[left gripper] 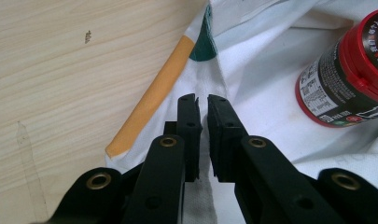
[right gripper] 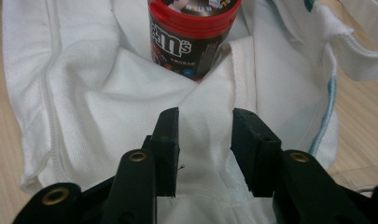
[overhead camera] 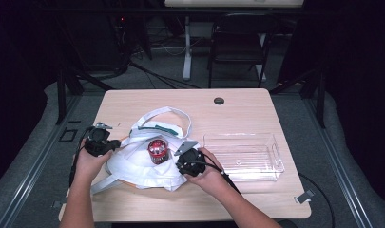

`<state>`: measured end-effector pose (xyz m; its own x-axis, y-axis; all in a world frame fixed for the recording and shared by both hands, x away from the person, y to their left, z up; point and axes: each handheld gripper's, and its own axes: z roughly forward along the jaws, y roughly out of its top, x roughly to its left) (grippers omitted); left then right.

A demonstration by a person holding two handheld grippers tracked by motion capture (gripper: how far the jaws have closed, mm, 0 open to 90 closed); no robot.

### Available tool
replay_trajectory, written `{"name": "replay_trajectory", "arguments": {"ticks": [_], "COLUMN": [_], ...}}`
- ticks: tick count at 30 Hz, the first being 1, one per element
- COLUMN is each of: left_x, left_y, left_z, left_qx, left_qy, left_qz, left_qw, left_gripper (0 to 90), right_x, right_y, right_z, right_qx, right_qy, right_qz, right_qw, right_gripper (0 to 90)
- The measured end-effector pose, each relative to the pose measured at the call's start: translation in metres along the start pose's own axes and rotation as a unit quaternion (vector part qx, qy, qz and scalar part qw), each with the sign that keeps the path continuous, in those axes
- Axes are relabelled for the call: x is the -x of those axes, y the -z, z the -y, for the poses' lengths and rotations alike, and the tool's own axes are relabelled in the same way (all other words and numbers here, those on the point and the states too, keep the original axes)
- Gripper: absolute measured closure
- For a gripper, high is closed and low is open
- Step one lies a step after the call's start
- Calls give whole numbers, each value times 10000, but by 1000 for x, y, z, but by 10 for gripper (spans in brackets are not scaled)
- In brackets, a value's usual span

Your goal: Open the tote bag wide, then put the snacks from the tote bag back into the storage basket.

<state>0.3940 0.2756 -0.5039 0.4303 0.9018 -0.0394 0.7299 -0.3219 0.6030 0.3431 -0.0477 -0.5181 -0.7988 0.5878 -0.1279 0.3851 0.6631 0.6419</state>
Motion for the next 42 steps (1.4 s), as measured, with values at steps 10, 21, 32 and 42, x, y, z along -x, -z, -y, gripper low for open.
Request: {"name": "replay_trajectory", "arguments": {"ticks": [10, 21, 32, 42], "left_x": [-3, -6, -7, -8], "left_y": [3, 7, 14, 22], "left_z": [1, -1, -2, -4], "left_qx": [22, 76, 362, 541], "left_qy": [80, 168, 305, 371], "left_qz": [96, 142, 245, 239], "left_qw": [9999, 9997, 9986, 9976], "left_gripper": [835, 814, 666, 583], "right_x": [7, 11, 17, 21], "right_y": [5, 7, 12, 9], "right_z": [-8, -17, -26, -40], "right_qx": [199, 228, 476, 398], "right_qy": [-139, -192, 4, 91], "right_qz": [-268, -340, -203, -400], "right_qw": [9993, 9990, 9987, 9984], "right_gripper": [458, 422, 419, 402]}}
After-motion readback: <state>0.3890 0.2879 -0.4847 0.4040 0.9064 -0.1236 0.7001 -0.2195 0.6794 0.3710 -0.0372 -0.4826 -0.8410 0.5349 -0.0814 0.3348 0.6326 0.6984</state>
